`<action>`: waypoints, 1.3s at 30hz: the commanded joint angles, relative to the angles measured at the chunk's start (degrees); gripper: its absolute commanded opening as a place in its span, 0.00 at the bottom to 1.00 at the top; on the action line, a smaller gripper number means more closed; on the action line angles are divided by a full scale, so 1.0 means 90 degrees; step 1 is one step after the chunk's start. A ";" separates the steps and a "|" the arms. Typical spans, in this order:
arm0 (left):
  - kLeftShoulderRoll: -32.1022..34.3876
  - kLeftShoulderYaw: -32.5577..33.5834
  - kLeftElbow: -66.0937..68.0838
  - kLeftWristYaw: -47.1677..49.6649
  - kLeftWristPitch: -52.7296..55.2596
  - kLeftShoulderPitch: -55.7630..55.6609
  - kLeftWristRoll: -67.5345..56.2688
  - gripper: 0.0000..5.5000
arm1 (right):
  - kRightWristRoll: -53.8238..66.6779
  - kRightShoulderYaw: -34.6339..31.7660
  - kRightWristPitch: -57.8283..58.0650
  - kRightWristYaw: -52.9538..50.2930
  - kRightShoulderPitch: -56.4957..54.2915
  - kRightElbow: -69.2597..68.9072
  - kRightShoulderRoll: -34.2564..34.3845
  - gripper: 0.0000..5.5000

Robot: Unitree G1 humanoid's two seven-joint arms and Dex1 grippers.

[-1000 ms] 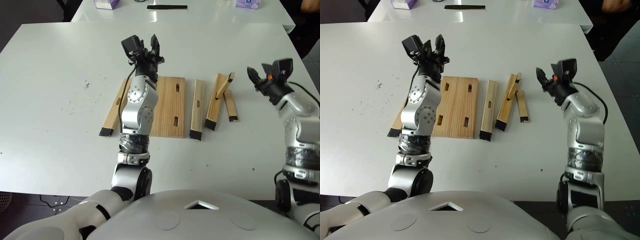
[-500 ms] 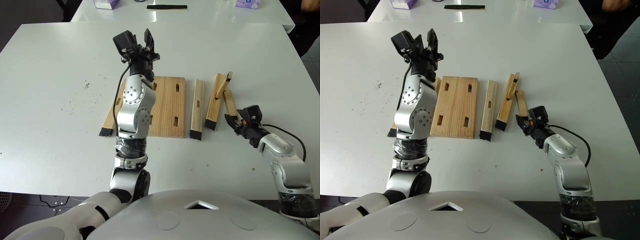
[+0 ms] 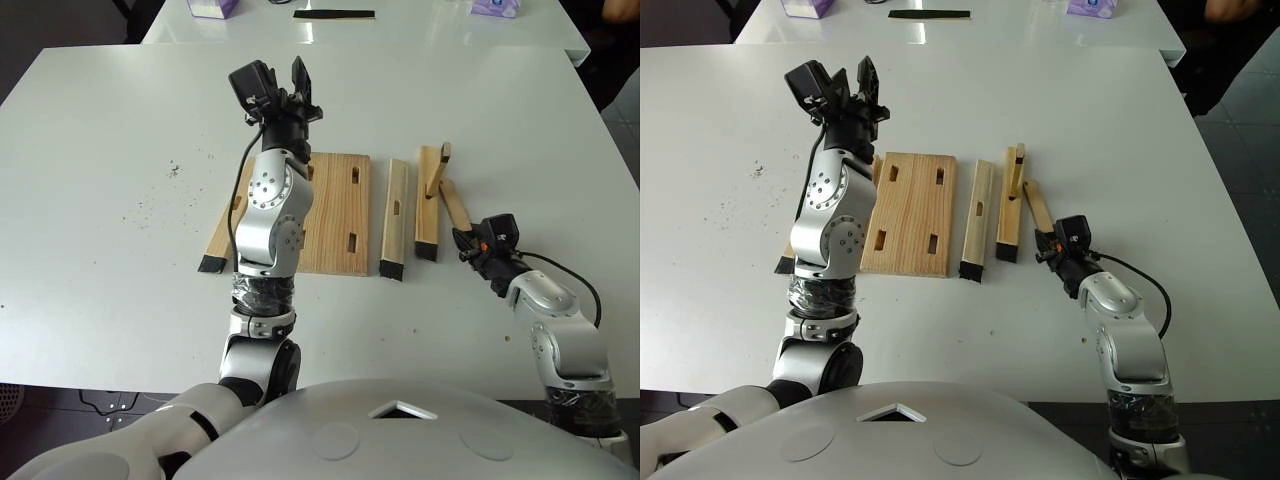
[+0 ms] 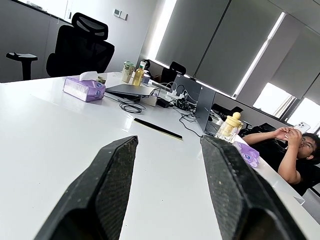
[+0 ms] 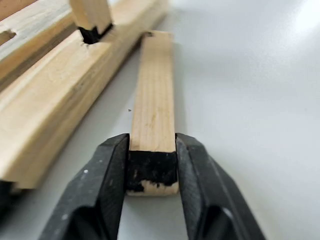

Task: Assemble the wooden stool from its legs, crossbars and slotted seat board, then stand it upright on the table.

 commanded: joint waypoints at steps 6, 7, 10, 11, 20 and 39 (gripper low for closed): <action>-0.0471 0.0084 0.0078 0.0017 0.0010 0.0476 -0.0181 0.42 | 0.0499 -0.1077 -0.0021 -0.0759 -0.1225 0.0594 0.0690 0.24; -0.0447 0.0131 0.0115 -0.0004 -0.0047 0.0440 -0.0206 0.42 | 0.0656 -0.1337 -0.0110 -0.0913 -0.1875 0.0966 0.0739 0.24; -0.0443 0.0436 0.0289 -0.0199 0.0079 0.0159 -0.0721 0.42 | 0.1309 -0.2046 -0.0409 -0.1165 -0.4076 0.2403 0.0838 0.24; -0.0422 0.0565 0.0285 -0.0318 0.0268 0.0000 -0.1048 0.42 | 0.1607 -0.2172 -0.0417 -0.1004 -0.4738 0.2765 0.0837 0.24; 0.0805 0.1416 -0.1590 -0.2862 0.1611 -0.0436 -0.5289 0.42 | 0.5266 -0.1926 0.1627 0.2429 -0.5962 0.1670 0.0235 0.24; 0.3270 0.1302 -0.2244 -0.4007 0.3325 0.0484 -0.8149 0.56 | 0.6518 -0.0956 0.2858 0.4167 -0.4793 0.0560 -0.1315 0.24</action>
